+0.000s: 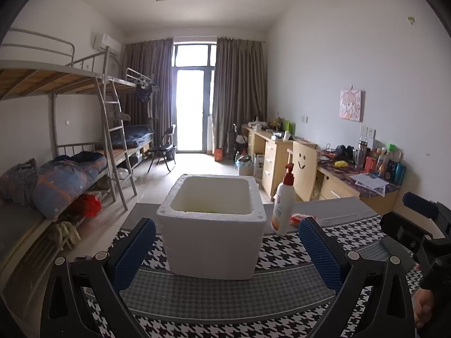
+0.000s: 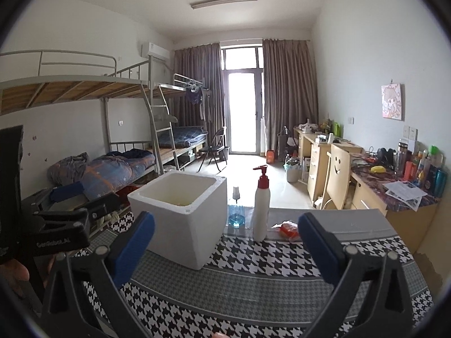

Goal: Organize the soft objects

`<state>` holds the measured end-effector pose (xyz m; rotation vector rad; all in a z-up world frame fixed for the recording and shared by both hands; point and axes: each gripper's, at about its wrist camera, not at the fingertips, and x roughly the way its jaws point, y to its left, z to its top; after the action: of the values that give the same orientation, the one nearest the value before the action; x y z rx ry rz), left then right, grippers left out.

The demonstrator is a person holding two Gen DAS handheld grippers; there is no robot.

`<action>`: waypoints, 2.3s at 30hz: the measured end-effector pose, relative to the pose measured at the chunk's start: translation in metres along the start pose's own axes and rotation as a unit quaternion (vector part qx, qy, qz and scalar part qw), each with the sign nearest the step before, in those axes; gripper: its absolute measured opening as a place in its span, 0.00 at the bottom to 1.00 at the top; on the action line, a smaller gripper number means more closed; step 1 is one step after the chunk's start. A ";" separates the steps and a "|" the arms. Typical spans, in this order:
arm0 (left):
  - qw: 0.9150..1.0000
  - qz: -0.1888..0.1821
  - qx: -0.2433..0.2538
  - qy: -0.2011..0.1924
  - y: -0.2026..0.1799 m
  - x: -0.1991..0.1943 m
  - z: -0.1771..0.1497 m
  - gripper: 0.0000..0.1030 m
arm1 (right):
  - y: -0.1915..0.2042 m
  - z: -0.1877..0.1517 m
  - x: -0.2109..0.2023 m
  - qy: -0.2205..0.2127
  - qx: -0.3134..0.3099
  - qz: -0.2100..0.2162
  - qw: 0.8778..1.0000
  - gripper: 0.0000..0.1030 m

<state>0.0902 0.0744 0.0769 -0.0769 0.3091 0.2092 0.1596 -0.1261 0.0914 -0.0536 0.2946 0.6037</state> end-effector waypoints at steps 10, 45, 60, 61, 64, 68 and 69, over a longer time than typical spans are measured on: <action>1.000 -0.004 0.001 -0.025 -0.003 -0.023 -0.021 0.99 | 0.009 -0.025 -0.012 -0.005 -0.005 -0.013 1.000 0.99; 0.998 0.016 0.017 -0.060 -0.002 -0.062 -0.070 0.99 | 0.019 -0.073 -0.056 -0.034 0.012 -0.050 0.998 0.99; 0.998 0.014 0.012 -0.055 0.003 -0.062 -0.080 0.99 | 0.020 -0.083 -0.055 -0.028 0.011 -0.054 0.998 0.99; 0.998 0.014 0.010 -0.055 0.004 -0.062 -0.081 0.99 | 0.021 -0.085 -0.054 -0.027 0.011 -0.054 0.998 0.99; 0.998 0.017 0.012 -0.054 0.005 -0.062 -0.082 0.99 | 0.021 -0.087 -0.052 -0.024 0.012 -0.053 0.998 0.99; 0.998 0.019 0.013 -0.051 0.006 -0.062 -0.083 0.99 | 0.024 -0.088 -0.051 -0.022 0.010 -0.051 0.998 0.99; 0.998 0.019 0.013 -0.050 0.006 -0.062 -0.083 0.99 | 0.025 -0.089 -0.051 -0.022 0.009 -0.051 0.998 0.99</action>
<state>0.0064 0.0592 0.0171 -0.0346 0.2129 0.2455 0.0830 -0.1458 0.0222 -0.0380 0.2539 0.4993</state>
